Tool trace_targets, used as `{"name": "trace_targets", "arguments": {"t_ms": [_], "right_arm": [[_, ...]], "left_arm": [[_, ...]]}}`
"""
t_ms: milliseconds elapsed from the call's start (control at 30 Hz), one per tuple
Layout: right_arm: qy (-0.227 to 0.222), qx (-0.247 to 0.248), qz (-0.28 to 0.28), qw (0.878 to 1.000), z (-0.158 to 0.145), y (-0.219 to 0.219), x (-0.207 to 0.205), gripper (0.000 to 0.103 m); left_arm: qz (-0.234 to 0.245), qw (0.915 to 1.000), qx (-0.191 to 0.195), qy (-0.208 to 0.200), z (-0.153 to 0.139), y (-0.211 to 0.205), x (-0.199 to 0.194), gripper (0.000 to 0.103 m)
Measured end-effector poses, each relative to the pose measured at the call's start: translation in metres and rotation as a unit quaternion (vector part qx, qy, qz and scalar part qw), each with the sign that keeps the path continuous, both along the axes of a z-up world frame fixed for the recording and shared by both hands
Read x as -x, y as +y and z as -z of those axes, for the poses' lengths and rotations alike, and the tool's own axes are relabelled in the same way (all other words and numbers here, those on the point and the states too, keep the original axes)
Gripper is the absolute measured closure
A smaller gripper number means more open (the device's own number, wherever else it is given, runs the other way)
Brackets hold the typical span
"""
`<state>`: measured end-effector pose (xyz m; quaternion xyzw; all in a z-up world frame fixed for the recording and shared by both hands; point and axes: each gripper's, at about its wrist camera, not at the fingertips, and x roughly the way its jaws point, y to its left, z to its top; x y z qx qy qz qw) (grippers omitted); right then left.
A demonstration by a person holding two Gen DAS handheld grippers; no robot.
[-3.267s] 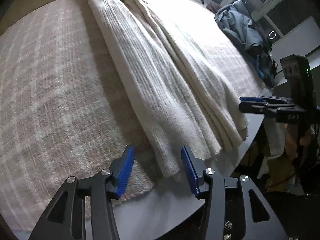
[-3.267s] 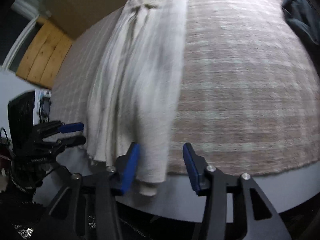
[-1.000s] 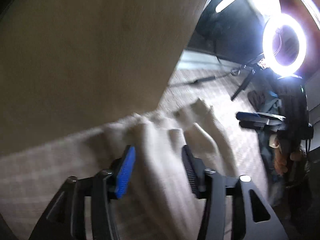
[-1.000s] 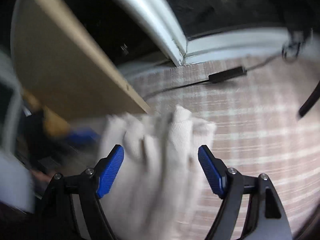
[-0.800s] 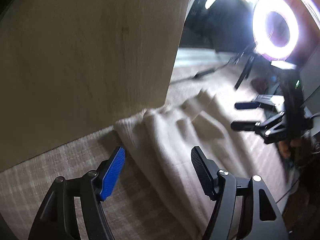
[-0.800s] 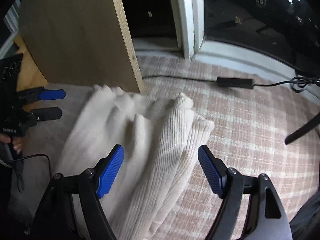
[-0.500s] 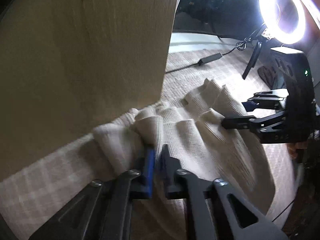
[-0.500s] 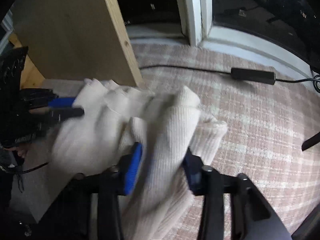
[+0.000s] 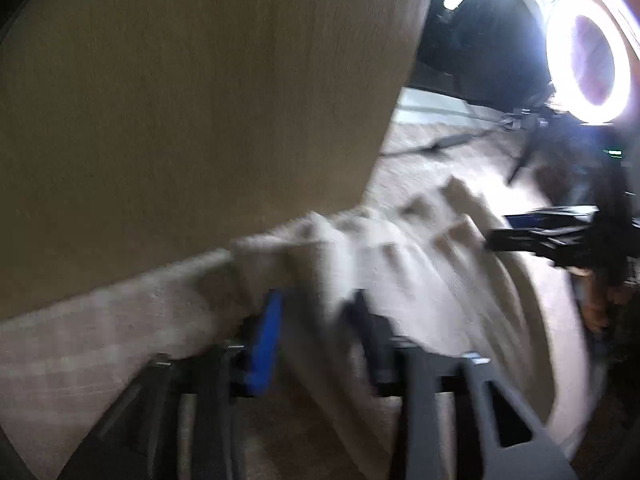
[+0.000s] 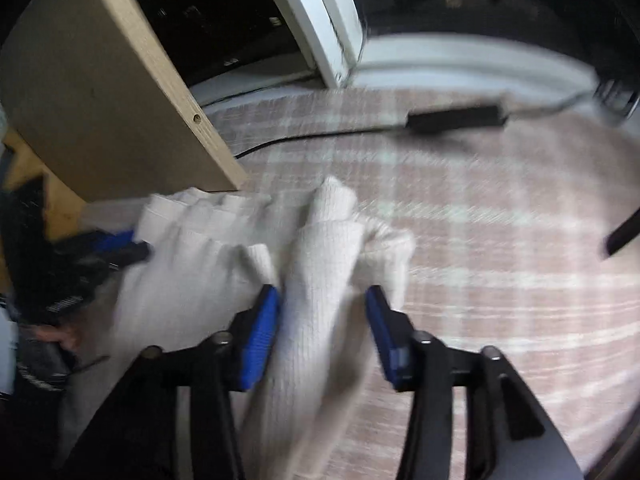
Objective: Fold clothes
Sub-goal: 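Fold the held end over again with both grippers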
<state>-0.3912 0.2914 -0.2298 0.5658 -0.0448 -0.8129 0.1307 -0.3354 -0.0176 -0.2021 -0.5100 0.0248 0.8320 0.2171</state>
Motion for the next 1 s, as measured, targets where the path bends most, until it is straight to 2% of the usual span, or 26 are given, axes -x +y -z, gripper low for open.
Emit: {"name": "trace_targets", "arguments": {"t_ms": [33, 100, 167, 333, 467, 500, 533, 567, 600, 633, 667, 733, 800, 867, 1000], "right_arm": [[0.014, -0.034, -0.001, 0.999, -0.004, -0.002, -0.002, 0.035], [0.033, -0.076, -0.007, 0.997, -0.006, -0.005, -0.005, 0.031], [0.018, -0.069, -0.007, 0.997, 0.002, -0.005, 0.003, 0.031], [-0.029, 0.008, 0.006, 1.000, 0.025, 0.009, 0.025, 0.031], [-0.035, 0.023, -0.004, 0.999, 0.030, 0.011, 0.039, 0.028], [-0.034, 0.021, -0.010, 0.999, 0.031, 0.010, 0.042, 0.028], [-0.033, 0.018, -0.015, 0.999, 0.030, 0.009, 0.044, 0.029], [-0.032, 0.021, -0.022, 0.999, 0.028, 0.008, 0.043, 0.031], [-0.031, 0.030, -0.032, 0.999, 0.027, 0.008, 0.042, 0.043], [-0.034, 0.047, -0.039, 0.998, 0.026, 0.009, 0.041, 0.067], [-0.038, 0.068, -0.040, 0.996, 0.024, 0.012, 0.039, 0.073], [-0.041, 0.090, -0.032, 0.995, 0.020, 0.019, 0.036, 0.077], [-0.041, 0.112, -0.024, 0.993, 0.015, 0.027, 0.031, 0.079], [-0.029, 0.130, -0.019, 0.991, 0.000, 0.034, 0.019, 0.080], [0.012, 0.146, -0.029, 0.989, -0.047, 0.042, -0.010, 0.081]], "left_arm": [[-0.008, 0.9995, 0.023, 0.019, -0.004, 0.001, -0.002, 0.038], [-0.012, 0.9987, 0.040, 0.029, -0.005, 0.002, 0.000, 0.034], [-0.018, 0.9984, 0.048, 0.025, -0.002, 0.003, 0.006, 0.033], [-0.024, 0.9990, 0.029, -0.022, 0.015, 0.003, 0.024, 0.033], [-0.016, 0.9987, 0.019, -0.044, 0.024, 0.008, 0.033, 0.033], [-0.013, 0.9985, 0.013, -0.052, 0.026, 0.009, 0.035, 0.035], [-0.011, 0.9982, 0.006, -0.059, 0.028, 0.009, 0.037, 0.042], [-0.008, 0.9987, -0.001, -0.050, 0.027, 0.008, 0.037, 0.057], [0.000, 0.9983, -0.014, -0.056, 0.028, 0.008, 0.038, 0.065], [0.009, 0.9976, -0.028, -0.062, 0.028, 0.007, 0.038, 0.076], [0.013, 0.9974, -0.031, -0.064, 0.027, 0.007, 0.038, 0.079], [0.021, 0.9971, -0.035, -0.065, 0.024, 0.006, 0.036, 0.082], [0.018, 0.9960, -0.054, -0.069, 0.015, 0.000, 0.032, 0.083], [0.023, 0.9941, -0.084, -0.065, -0.002, -0.010, 0.025, 0.083], [0.041, 0.9922, -0.111, -0.041, -0.050, -0.025, 0.000, 0.085]]}}
